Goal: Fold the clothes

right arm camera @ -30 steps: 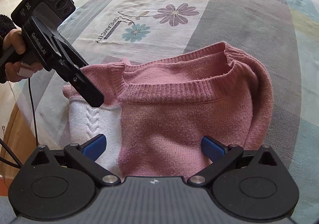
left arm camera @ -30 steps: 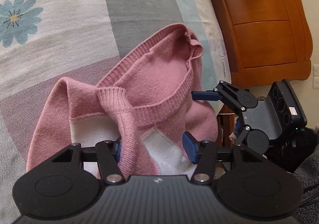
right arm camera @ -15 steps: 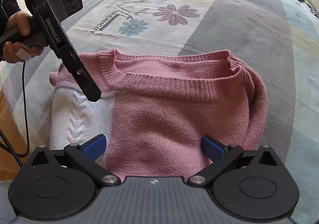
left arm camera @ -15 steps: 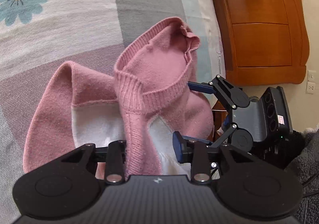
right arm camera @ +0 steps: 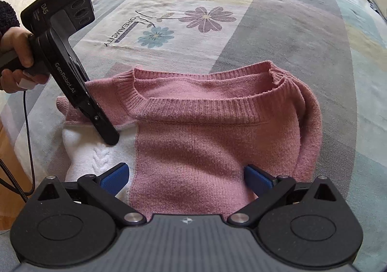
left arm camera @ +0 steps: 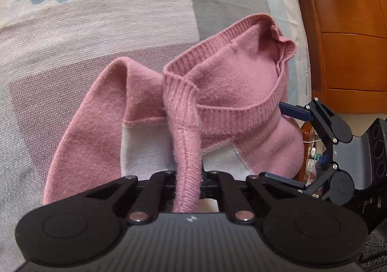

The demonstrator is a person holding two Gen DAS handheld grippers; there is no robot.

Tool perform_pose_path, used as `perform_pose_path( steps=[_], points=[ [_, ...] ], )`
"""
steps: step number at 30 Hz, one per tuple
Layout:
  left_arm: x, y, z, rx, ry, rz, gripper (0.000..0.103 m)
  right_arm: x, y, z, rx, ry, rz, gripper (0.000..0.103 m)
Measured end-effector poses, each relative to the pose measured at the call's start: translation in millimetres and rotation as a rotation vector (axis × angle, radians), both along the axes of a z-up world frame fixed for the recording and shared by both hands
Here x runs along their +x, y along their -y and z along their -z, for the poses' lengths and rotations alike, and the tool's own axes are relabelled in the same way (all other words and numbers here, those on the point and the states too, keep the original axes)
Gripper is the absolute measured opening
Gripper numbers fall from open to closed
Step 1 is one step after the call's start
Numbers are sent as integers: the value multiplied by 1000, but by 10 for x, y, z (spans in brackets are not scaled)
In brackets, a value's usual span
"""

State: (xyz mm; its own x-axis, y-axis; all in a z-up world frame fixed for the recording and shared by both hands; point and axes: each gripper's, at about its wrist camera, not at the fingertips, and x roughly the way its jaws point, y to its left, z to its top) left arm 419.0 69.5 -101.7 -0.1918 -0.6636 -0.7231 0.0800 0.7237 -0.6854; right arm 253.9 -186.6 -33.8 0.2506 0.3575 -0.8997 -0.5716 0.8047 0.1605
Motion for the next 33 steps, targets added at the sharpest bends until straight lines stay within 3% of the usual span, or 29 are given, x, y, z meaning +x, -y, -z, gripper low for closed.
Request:
perform_pose_path(
  steps=[2,7,14,15,19,22,33],
  points=[
    [-43,18,-158,25,59,23,4,0,18,-42,2,-9,2,103],
    [-149,-174,-482,52,110,-13,4,377,300,-44,27,-55,17,103],
    [-187,-329,-285,90,57,-108,4,941,713,-34,59,-119,38,102],
    [-182,-334,-248,89,53,-122,4,1022,772,-32,64,-129,41,98],
    [-226,-334,-235,89,44,-148,4,1303,984,-5,85,-170,58,60],
    [-246,-352,-232,82,36,-168,5,1367,1058,90,110,-219,89,51],
    [-204,-265,-143,104,14,-202,6,1583,1270,427,201,-390,185,46]
  ],
)
